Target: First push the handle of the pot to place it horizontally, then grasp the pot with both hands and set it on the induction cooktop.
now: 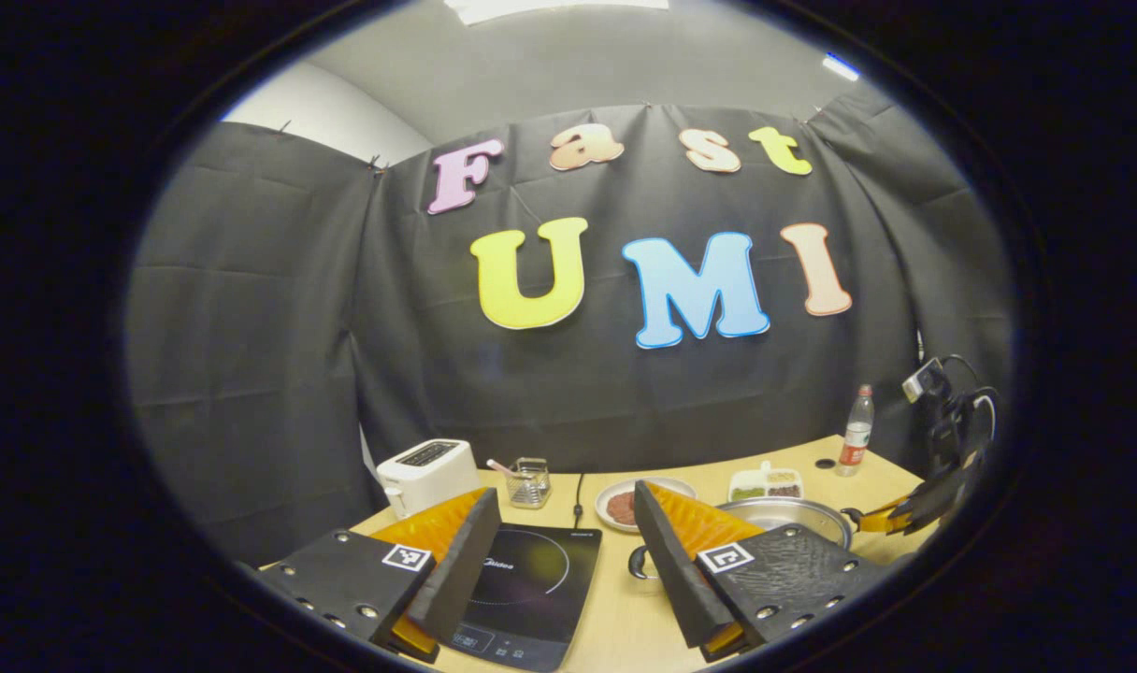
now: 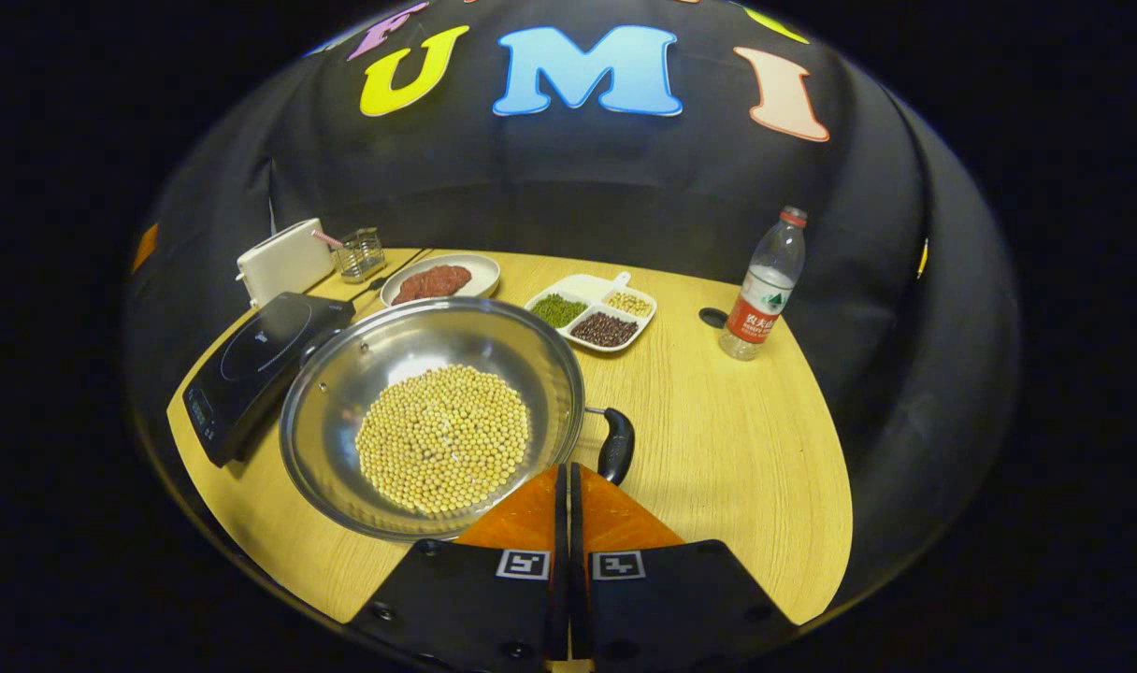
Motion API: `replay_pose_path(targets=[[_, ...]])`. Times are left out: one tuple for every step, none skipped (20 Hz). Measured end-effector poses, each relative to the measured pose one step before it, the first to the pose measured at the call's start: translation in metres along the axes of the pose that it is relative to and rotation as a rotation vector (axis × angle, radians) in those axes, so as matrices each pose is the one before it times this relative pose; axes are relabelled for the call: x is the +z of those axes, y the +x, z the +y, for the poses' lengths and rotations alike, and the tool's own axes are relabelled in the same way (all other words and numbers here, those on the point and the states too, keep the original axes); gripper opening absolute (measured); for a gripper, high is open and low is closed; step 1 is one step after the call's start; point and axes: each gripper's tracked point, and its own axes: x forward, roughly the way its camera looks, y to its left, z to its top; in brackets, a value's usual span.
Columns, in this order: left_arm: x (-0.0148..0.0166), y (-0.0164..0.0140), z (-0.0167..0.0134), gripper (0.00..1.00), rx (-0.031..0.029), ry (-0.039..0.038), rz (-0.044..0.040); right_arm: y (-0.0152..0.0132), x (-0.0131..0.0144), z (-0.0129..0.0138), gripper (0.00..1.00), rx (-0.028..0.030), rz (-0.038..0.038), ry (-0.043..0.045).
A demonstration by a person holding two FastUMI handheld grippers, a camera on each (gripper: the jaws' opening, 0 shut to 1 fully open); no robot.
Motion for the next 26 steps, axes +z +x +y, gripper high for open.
replay_pose_path(targets=[[-0.00233,0.00439,-0.00248,0.9,-0.01831,-0.00655,0.00023,-0.00571,0.00503,0.00248,0.02,0.00134,-0.02168,0.01952],[-0.00199,0.00524,-0.00185,0.89,-0.01604,-0.00536,0.00138,-0.00639,0.00656,0.00165,0.03,-0.00112,-0.02204,0.01962],[-0.00374,0.0071,-0.00242,0.89,-0.01596,-0.00475,0.00587,-0.00481,0.00654,0.00332,0.04,0.00654,-0.01974,0.01554],[-0.00416,0.00599,-0.00307,0.88,-0.0187,-0.00395,0.00927,-0.0046,0.00366,0.00354,0.28,0.00441,-0.01378,0.00852],[-0.00347,0.00657,-0.00274,0.85,-0.01507,-0.00335,0.00574,-0.00303,0.00405,-0.00142,0.52,-0.01849,-0.019,0.00129],[-0.00349,0.00569,-0.00209,0.85,-0.01328,-0.00334,0.00736,0.00164,0.00549,-0.00594,0.76,-0.03118,-0.02317,-0.00463],[-0.00362,0.00547,-0.00226,0.85,-0.01505,-0.00266,0.00735,-0.00233,0.00333,-0.00334,1.0,-0.02735,-0.01871,-0.0091],[-0.00442,0.00631,-0.00217,0.85,-0.01186,-0.00179,0.00937,-0.00244,0.00214,0.00001,0.99,-0.01676,-0.00864,-0.00386],[-0.00547,0.00686,-0.00204,0.85,-0.01244,-0.00024,0.01184,-0.00068,0.00177,0.00082,0.99,-0.0015,-0.00183,0.00398],[-0.0054,0.00648,-0.00196,0.85,-0.01092,0.0001,0.01086,0.00135,-0.00042,0.00193,0.99,0.00303,0.00344,0.00896],[-0.00649,0.00775,-0.00298,0.85,-0.01512,0.00042,0.01466,0.00258,-0.00027,0.00019,0.99,-0.00082,0.00424,0.00894],[-0.00539,0.00827,-0.00425,0.85,-0.02547,-0.00224,0.01578,0.00278,0.00129,-0.00054,1.0,-0.00113,0.00263,0.00562],[-0.00623,0.0089,-0.00439,0.85,-0.02039,0.00169,0.02004,0.00369,-0.0001,-0.00127,1.0,-0.00083,0.00226,0.00352],[-0.00541,0.01046,-0.0026,0.85,-0.01803,0.00525,0.01968,0.00331,-0.00266,-0.00009,0.97,0.00096,0.00607,0.00128],[-0.00533,0.00924,-0.00236,0.85,-0.01643,0.00857,0.01618,0.00327,-0.00098,-0.00137,1.0,-0.00122,0.00734,0.0001],[-0.00369,0.00924,-0.00203,0.85,-0.01491,0.00769,0.01337,0.00276,-0.00146,-0.00093,1.0,-0.00052,0.00867,-0.00129],[-0.00596,0.00796,-0.00309,0.88,-0.01464,0.00048,0.01326,0.00242,-0.00104,0.00027,1.0,0.00459,0.00882,0.00026],[-0.00673,0.00897,-0.00126,0.88,-0.01052,-0.00256,0.01486,0.00428,-0.0017,-0.00175,1.0,-0.00093,0.00696,-0.00064],[-0.00859,0.00907,-0.00167,0.88,-0.00783,-0.00225,0.02374,0.00568,-0.00111,-0.00097,1.0,-0.0001,0.00659,0.00158],[-0.00931,0.00769,-0.00201,0.85,-0.00464,0.00047,0.02368,0.00453,-0.0015,-0.00101,1.0,-0.0002,0.00829,0.004],[-0.01062,0.0077,-0.00209,0.88,-0.00599,0.00087,0.02295,0.00471,-0.00064,-0.00125,1.0,-0.00104,0.00674,0.0045],[-0.0079,0.00686,-0.00273,0.88,-0.00538,0.00172,0.02166,0.0043,-0.00129,-0.00094,1.0,0.00058,0.00745,0.00402],[-0.00805,0.00633,-0.00278,0.88,-0.00645,0.00252,0.02021,0.00487,-0.00181,-0.00029,1.0,0.003,0.01006,0.00316],[-0.00777,0.00725,-0.0028,0.85,-0.00662,-0.00041,0.0187,0.00407,-0.00243,-0.0018,1.0,-0.00263,0.00971,0.0009],[-0.00809,0.00574,-0.00399,0.88,-0.00929,-0.00448,0.01876,0.00401,-0.00182,-0.00167,1.0,0.00027,0.00902,-0.00013],[-0.00671,0.00637,-0.00273,0.86,-0.00528,-0.00407,0.01644,0.00398,-0.00115,-0.00032,1.0,0.00097,0.0068,0.00105]])
